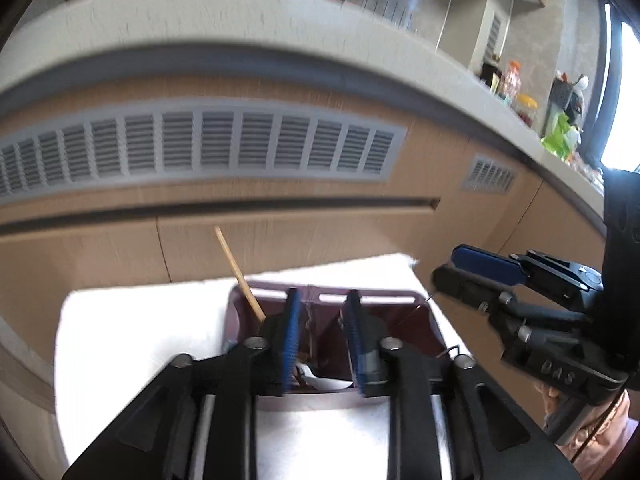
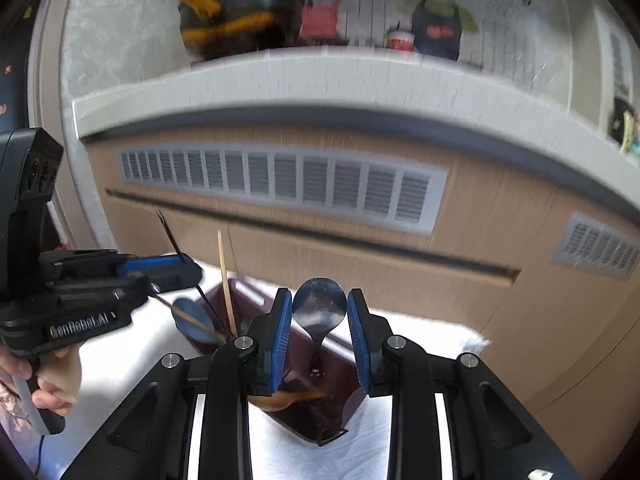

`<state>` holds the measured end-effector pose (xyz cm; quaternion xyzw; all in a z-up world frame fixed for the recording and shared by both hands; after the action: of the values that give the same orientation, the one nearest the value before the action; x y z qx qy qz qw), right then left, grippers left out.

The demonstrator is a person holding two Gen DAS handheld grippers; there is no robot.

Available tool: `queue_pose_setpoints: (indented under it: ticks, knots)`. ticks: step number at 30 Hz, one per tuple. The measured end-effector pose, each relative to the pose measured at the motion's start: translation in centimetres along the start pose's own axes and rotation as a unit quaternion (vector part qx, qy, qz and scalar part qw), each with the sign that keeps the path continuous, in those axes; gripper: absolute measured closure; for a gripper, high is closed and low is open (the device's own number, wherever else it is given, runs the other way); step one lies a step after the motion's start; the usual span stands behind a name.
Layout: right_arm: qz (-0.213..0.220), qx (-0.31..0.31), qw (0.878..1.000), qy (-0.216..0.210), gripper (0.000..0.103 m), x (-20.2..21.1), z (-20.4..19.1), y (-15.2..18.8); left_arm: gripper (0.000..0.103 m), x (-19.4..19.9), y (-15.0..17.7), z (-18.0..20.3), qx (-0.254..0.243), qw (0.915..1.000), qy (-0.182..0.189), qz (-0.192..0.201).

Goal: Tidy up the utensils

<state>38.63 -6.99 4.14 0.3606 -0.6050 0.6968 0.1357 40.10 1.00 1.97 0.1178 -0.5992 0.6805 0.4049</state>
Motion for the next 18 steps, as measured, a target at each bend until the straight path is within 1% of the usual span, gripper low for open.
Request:
queue_pose_setpoints:
  ticks: [1,2,3,4,6,7,8,9,11,12,13,14,15,16,18]
  knots:
    - [-0.009,-0.003,1.000,-0.008,0.057,-0.6,0.0,0.2,0.066,-0.3,0.3,-0.1,0.004,1.0000,0.000,-0.003]
    - [-0.012,-0.008,1.000,-0.013,0.051,-1.0,0.1,0.3,0.062,-0.3,0.5,-0.3,0.010,0.9999,0.000,-0.003]
    - [-0.011,-0.012,1.000,-0.012,0.045,-1.2,0.2,0.5,0.060,-0.2,0.8,-0.5,0.018,0.9998,-0.001,-0.001]
    - [-0.010,-0.016,1.000,-0.008,0.045,-1.2,0.3,0.7,0.058,0.3,1.2,-0.7,0.025,0.9997,-0.004,0.004]
    - [-0.006,-0.026,1.000,-0.005,0.044,-0.8,0.5,1.1,0.057,1.2,1.8,-0.8,0.030,0.9995,-0.006,0.009]
    - [-0.003,-0.034,0.999,-0.004,0.041,-0.4,0.6,1.5,0.053,1.9,2.3,-0.8,0.034,0.9993,-0.009,0.012]
    - [-0.001,-0.041,0.999,-0.004,0.039,0.0,0.7,1.7,0.046,2.4,2.8,-1.0,0.037,0.9991,-0.012,0.015]
    - [0.006,-0.051,0.999,-0.004,0.037,0.9,0.7,2.3,0.043,3.3,3.3,-0.9,0.039,0.9989,-0.016,0.021]
    - [0.019,-0.059,0.998,0.001,0.036,2.7,0.2,3.3,0.035,5.6,4.9,-0.6,0.037,0.9979,-0.037,0.039]
    - [0.027,-0.060,0.998,0.004,0.033,3.8,-0.1,3.9,0.033,6.9,5.7,-0.4,0.032,0.9969,-0.051,0.051]
    - [0.036,-0.058,0.998,0.006,0.026,5.0,-0.6,4.6,0.030,8.0,6.4,-0.1,0.026,0.9960,-0.061,0.059]
    - [0.046,-0.053,0.998,0.009,0.022,6.2,-1.2,5.3,0.026,9.3,7.5,0.3,0.021,0.9946,-0.074,0.069]
    - [0.058,-0.046,0.997,0.015,0.015,7.5,-1.8,6.1,0.024,10.5,8.4,0.5,0.018,0.9934,-0.084,0.077]
    - [0.067,-0.041,0.997,0.022,0.009,8.5,-2.3,6.8,0.020,11.5,9.3,0.8,0.017,0.9924,-0.090,0.083]
    - [0.083,-0.030,0.995,0.041,0.005,10.8,-3.8,8.6,0.015,13.2,11.5,1.7,0.016,0.9905,-0.102,0.090]
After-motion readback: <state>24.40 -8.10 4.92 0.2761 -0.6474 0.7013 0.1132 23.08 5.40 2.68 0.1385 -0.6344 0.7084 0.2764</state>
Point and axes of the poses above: each gripper's, at about its wrist camera, not at the fingertips, and x roughly against the way its jaws point, z to its right, y to its underside, the point moved 4 cm from there along -x, roughly the way its jaws point, and after that the axes turned 4 degrees about -z, right-handed, at the moved point
